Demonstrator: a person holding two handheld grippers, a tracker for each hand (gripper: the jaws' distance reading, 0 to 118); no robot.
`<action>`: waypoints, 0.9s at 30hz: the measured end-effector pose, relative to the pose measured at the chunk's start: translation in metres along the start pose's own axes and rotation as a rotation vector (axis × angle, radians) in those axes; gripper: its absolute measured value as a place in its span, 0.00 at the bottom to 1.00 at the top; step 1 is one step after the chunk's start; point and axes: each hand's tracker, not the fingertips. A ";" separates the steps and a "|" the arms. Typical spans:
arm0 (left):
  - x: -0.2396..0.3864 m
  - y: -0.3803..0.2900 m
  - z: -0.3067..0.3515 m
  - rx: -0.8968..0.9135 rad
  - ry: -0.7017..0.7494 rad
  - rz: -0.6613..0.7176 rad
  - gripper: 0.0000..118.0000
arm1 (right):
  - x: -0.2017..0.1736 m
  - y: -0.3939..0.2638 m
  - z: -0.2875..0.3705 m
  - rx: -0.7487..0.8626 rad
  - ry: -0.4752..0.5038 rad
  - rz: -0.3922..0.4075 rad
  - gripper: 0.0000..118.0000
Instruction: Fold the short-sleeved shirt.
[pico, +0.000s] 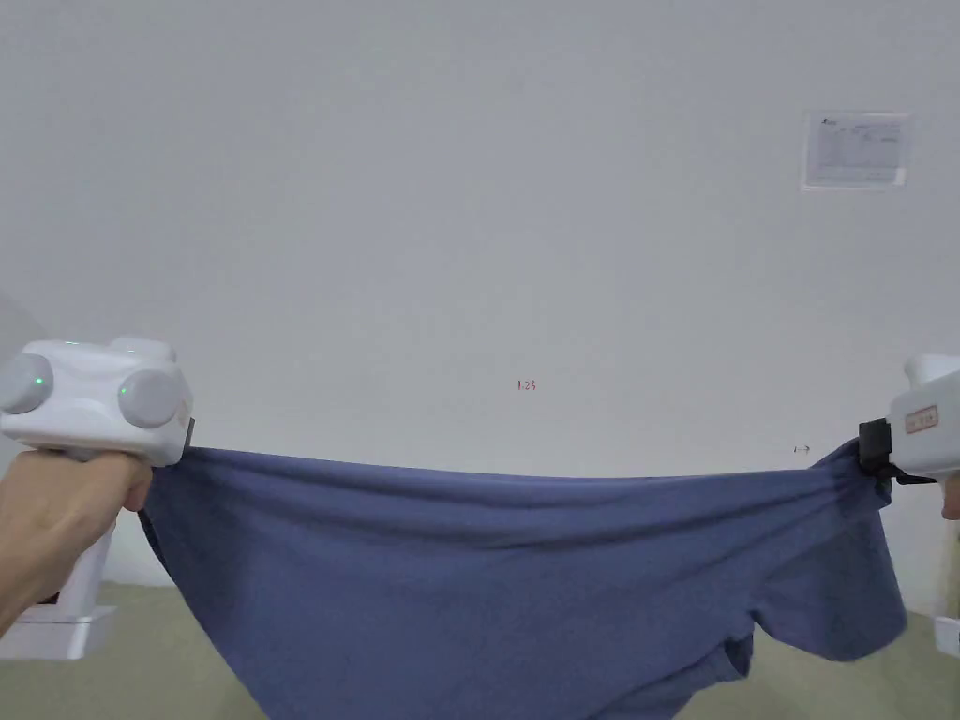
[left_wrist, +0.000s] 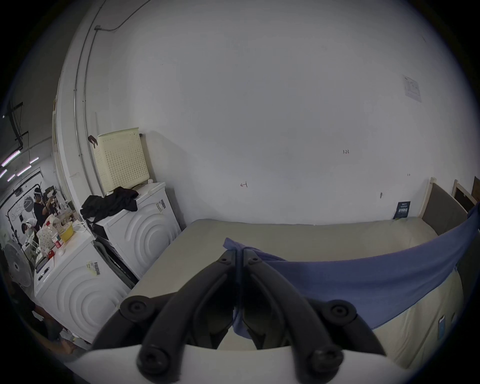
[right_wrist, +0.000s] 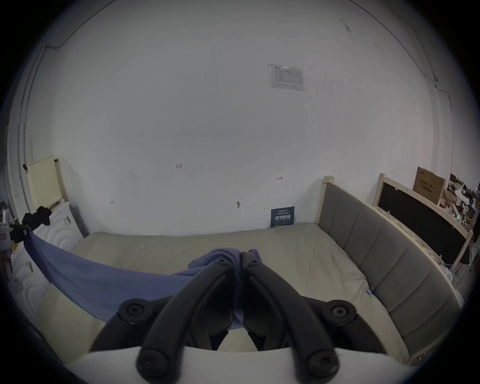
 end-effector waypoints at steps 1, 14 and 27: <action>0.003 0.004 -0.008 0.004 0.002 0.013 0.03 | -0.002 0.002 -0.007 0.013 0.005 -0.003 0.06; 0.026 -0.040 -0.082 -0.037 0.014 0.015 0.03 | -0.016 -0.032 -0.071 -0.002 -0.021 0.058 0.06; 0.018 -0.286 -0.046 -0.353 -0.158 -0.041 0.03 | 0.038 -0.282 0.004 -0.326 0.016 0.070 0.06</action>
